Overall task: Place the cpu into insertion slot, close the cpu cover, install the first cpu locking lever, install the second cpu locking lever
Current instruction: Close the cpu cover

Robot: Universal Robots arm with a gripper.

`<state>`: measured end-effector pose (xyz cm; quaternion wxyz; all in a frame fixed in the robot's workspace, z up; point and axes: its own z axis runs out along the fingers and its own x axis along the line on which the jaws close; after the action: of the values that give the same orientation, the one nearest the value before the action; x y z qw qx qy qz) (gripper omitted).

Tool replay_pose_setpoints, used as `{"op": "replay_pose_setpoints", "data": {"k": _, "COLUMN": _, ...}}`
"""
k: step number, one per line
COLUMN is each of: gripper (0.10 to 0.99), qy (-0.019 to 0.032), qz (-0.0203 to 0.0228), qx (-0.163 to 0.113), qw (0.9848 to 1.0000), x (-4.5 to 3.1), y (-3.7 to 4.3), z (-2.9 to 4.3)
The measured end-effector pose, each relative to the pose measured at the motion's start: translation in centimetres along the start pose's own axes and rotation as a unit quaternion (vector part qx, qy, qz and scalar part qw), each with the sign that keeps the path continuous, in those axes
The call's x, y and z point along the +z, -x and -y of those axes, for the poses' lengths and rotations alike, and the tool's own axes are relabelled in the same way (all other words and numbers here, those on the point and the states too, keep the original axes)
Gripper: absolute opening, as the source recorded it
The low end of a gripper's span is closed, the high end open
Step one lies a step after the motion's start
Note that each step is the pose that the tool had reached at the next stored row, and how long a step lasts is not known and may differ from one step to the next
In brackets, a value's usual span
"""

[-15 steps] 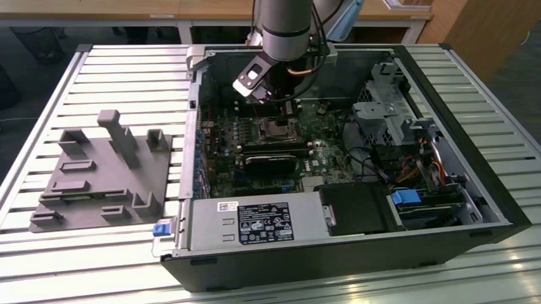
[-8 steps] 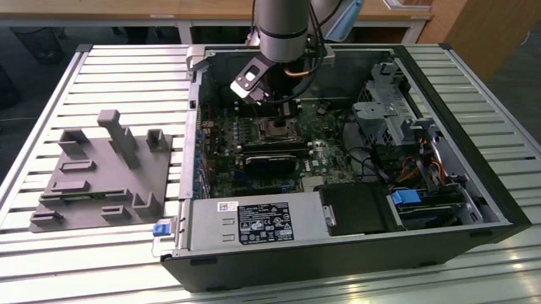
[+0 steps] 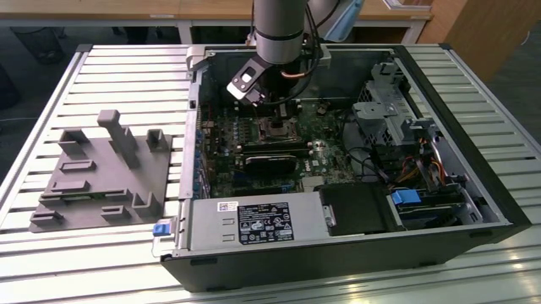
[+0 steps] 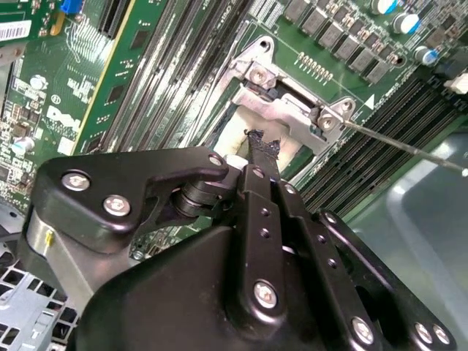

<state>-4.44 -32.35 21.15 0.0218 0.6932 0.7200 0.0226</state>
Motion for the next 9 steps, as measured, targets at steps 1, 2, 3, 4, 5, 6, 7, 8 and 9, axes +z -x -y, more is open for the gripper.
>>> {"op": "replay_pose_setpoints", "data": {"k": 1, "gripper": 0.106, "qy": 0.0000, "qz": 0.0000, "qx": 0.000, "qw": 1.0000, "x": 0.05, "y": -0.01, "z": 0.13}}
{"op": "replay_pose_setpoints", "data": {"k": 2, "gripper": 0.106, "qy": 0.0000, "qz": 0.0000, "qx": 0.000, "qw": 1.0000, "x": 0.10, "y": -0.01, "z": 0.24}}
{"op": "replay_pose_setpoints", "data": {"k": 3, "gripper": 0.106, "qy": -0.0001, "qz": 0.0001, "qx": 0.000, "qw": 1.0000, "x": 0.13, "y": -0.01, "z": 0.35}}
{"op": "replay_pose_setpoints", "data": {"k": 4, "gripper": 0.106, "qy": 0.0000, "qz": 0.0001, "qx": 0.000, "qw": 1.0000, "x": 0.13, "y": -0.02, "z": 0.44}}
{"op": "replay_pose_setpoints", "data": {"k": 5, "gripper": 0.106, "qy": -0.0001, "qz": 0.0001, "qx": 0.000, "qw": 1.0000, "x": 0.12, "y": -0.02, "z": 0.50}}
{"op": "replay_pose_setpoints", "data": {"k": 6, "gripper": 0.106, "qy": -0.0001, "qz": 0.0000, "qx": 0.000, "qw": 1.0000, "x": 0.12, "y": -0.02, "z": 0.55}}
{"op": "replay_pose_setpoints", "data": {"k": 7, "gripper": 0.106, "qy": 0.0000, "qz": -0.0001, "qx": 0.000, "qw": 1.0000, "x": 0.12, "y": -0.03, "z": 0.61}}
{"op": "replay_pose_setpoints", "data": {"k": 8, "gripper": 0.106, "qy": 0.0000, "qz": -0.0001, "qx": 0.000, "qw": 1.0000, "x": 0.12, "y": -0.02, "z": 0.70}}
{"op": "replay_pose_setpoints", "data": {"k": 9, "gripper": 0.106, "qy": 0.0000, "qz": -0.0002, "qx": 0.000, "qw": 1.0000, "x": 0.11, "y": -0.03, "z": 0.83}}
